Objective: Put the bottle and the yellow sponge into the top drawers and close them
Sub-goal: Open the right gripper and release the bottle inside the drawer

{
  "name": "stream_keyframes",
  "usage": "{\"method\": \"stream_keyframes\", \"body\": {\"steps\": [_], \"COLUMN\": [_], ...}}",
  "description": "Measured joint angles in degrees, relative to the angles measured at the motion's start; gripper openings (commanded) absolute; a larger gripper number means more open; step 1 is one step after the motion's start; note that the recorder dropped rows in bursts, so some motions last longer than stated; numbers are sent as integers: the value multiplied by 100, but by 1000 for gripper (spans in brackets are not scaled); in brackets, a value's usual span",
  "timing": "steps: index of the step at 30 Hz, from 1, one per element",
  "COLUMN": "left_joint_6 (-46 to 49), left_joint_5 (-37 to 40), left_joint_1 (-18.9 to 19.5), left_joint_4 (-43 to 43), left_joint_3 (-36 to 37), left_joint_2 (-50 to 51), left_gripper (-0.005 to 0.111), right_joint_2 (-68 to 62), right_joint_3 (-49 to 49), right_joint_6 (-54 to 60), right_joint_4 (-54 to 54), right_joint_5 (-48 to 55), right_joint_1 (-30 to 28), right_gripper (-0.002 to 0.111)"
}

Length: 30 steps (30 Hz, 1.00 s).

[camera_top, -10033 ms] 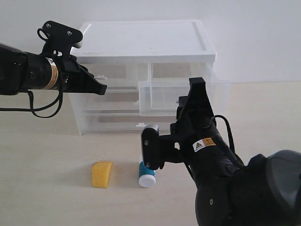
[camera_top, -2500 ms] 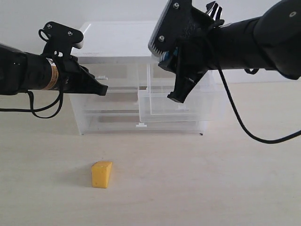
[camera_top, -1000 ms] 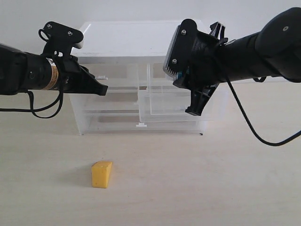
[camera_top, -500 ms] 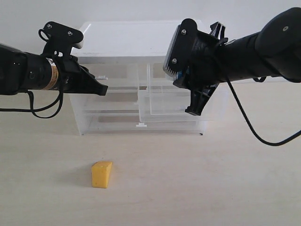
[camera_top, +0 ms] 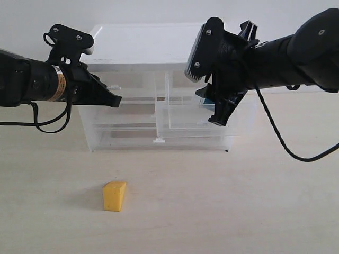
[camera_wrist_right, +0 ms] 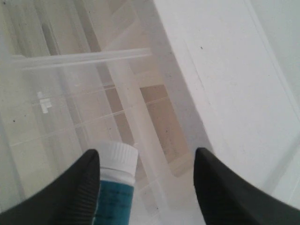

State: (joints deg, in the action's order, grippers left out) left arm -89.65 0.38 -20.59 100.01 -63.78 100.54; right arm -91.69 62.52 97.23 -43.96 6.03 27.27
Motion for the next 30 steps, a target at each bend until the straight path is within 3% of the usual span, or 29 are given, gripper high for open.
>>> {"method": "stream_keyframes", "body": {"steps": [8,14,20,26,30], "left_joint_6": [0,0,0,0,0], "left_joint_5": [0,0,0,0,0], "left_joint_1": [0,0,0,0,0], "left_joint_4": [0,0,0,0,0], "left_joint_3": [0,0,0,0,0], "left_joint_2": [0,0,0,0,0], "left_gripper": [4,4,4,4,4], "right_joint_2": [0,382,1001,1215,1215], "right_joint_3": [0,0,0,0,0], "right_joint_6": [-181,-1390,-3435,-4849,-6112], "right_joint_4": [0,-17,-65,-34,607], "right_joint_5": [-99,-468,68,1090,1886], "right_joint_1": [0,0,0,0,0], "right_gripper": [46,33,51,51,51]}}
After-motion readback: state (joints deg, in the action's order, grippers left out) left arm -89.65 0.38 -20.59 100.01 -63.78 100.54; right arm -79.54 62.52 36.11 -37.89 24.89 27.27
